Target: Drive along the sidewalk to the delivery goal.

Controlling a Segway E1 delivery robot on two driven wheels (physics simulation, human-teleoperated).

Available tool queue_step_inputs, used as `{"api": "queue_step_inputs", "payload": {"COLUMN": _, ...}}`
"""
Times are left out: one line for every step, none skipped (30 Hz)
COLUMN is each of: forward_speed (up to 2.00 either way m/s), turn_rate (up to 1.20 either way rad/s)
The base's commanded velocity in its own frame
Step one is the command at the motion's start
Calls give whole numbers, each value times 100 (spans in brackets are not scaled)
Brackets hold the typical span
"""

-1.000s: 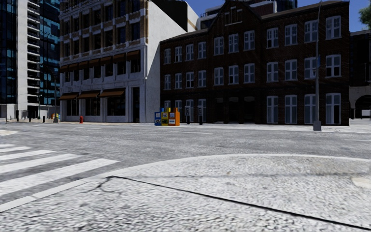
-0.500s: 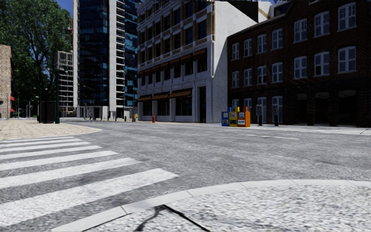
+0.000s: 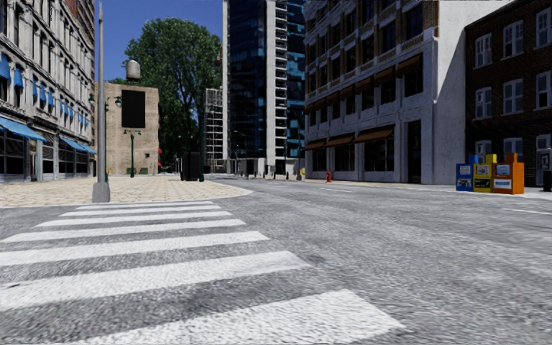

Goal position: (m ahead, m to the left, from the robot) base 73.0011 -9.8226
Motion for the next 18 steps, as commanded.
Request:
{"api": "queue_step_inputs", "payload": {"forward_speed": 133, "turn_rate": 83}}
{"api": "queue_step_inputs", "payload": {"forward_speed": 132, "turn_rate": 83}}
{"api": "queue_step_inputs", "payload": {"forward_speed": 131, "turn_rate": 83}}
{"api": "queue_step_inputs", "payload": {"forward_speed": 131, "turn_rate": 83}}
{"api": "queue_step_inputs", "payload": {"forward_speed": 131, "turn_rate": 83}}
{"api": "queue_step_inputs", "payload": {"forward_speed": 131, "turn_rate": 79}}
{"api": "queue_step_inputs", "payload": {"forward_speed": 131, "turn_rate": 77}}
{"api": "queue_step_inputs", "payload": {"forward_speed": 131, "turn_rate": 77}}
{"api": "queue_step_inputs", "payload": {"forward_speed": 131, "turn_rate": 73}}
{"api": "queue_step_inputs", "payload": {"forward_speed": 131, "turn_rate": 70}}
{"api": "queue_step_inputs", "payload": {"forward_speed": 131, "turn_rate": 69}}
{"api": "queue_step_inputs", "payload": {"forward_speed": 131, "turn_rate": 69}}
{"api": "queue_step_inputs", "payload": {"forward_speed": 131, "turn_rate": 68}}
{"api": "queue_step_inputs", "payload": {"forward_speed": 131, "turn_rate": 67}}
{"api": "queue_step_inputs", "payload": {"forward_speed": 131, "turn_rate": 67}}
{"api": "queue_step_inputs", "payload": {"forward_speed": 131, "turn_rate": 67}}
{"api": "queue_step_inputs", "payload": {"forward_speed": 131, "turn_rate": 63}}
{"api": "queue_step_inputs", "payload": {"forward_speed": 133, "turn_rate": 11}}
